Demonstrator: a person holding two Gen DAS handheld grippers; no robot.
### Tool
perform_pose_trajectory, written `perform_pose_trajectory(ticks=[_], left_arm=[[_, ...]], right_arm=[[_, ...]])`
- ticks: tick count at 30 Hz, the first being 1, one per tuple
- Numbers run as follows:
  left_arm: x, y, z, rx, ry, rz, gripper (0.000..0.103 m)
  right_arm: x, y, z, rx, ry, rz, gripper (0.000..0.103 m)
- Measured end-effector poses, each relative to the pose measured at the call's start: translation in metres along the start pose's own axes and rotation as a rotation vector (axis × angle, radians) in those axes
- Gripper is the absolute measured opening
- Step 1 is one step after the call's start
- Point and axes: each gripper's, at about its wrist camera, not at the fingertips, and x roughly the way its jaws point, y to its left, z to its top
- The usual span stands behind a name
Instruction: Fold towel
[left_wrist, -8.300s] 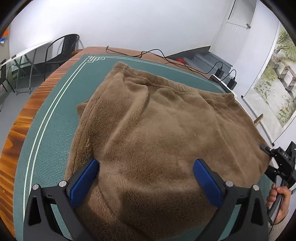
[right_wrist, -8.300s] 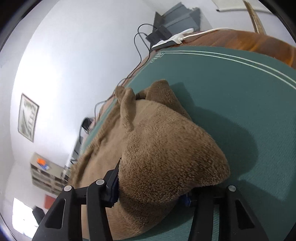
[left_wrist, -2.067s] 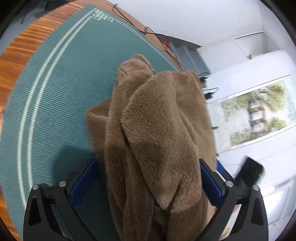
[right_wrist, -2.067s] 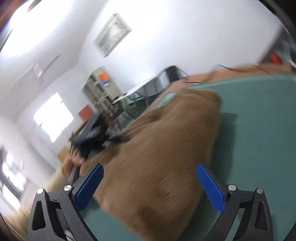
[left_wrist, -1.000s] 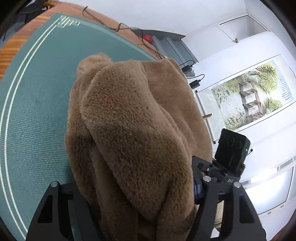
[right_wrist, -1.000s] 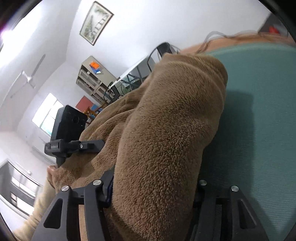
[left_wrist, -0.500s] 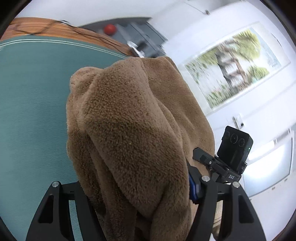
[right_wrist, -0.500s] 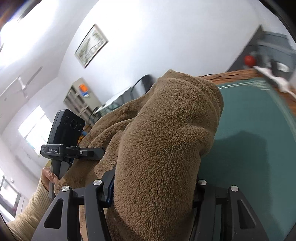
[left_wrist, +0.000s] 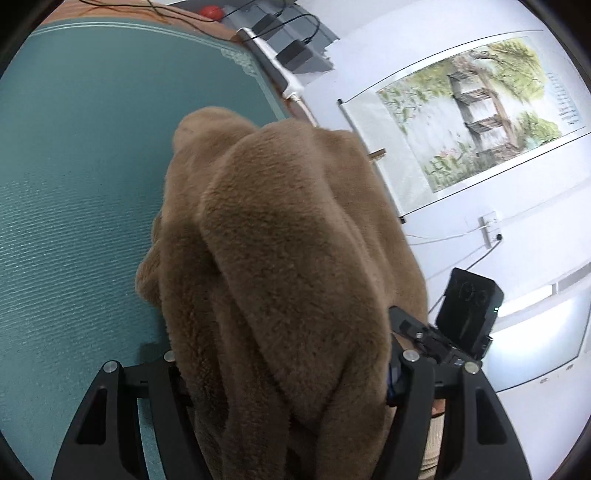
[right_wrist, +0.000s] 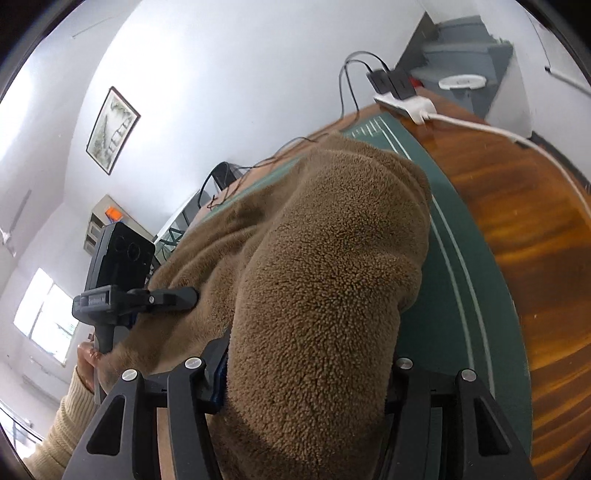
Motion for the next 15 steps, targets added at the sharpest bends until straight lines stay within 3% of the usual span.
perform_pose_trajectory(ticks=[6,9,12,15], left_arm=[[0.003,-0.001,-0.002,0.027,-0.002,0.108,0.090],[-0.013,-0.016,-0.007,0.090,-0.038,0.206,0.090],[-0.042,-0.043,-0.022,0.176,-0.132,0.350,0.090],[-0.066,-0.076,-0.045,0.268,-0.236,0.400,0.093]], right_arm=[[-0.002,0.001,-0.001,-0.047,0.004,-0.035,0.072],[-0.013,0.012,-0.007,-0.112,-0.036,-0.126,0.080],[-0.035,0.037,-0.017,-0.239,-0.134,-0.259,0.081],[-0.054,0.064,-0.041,-0.351,-0.204,-0.292,0.083]])
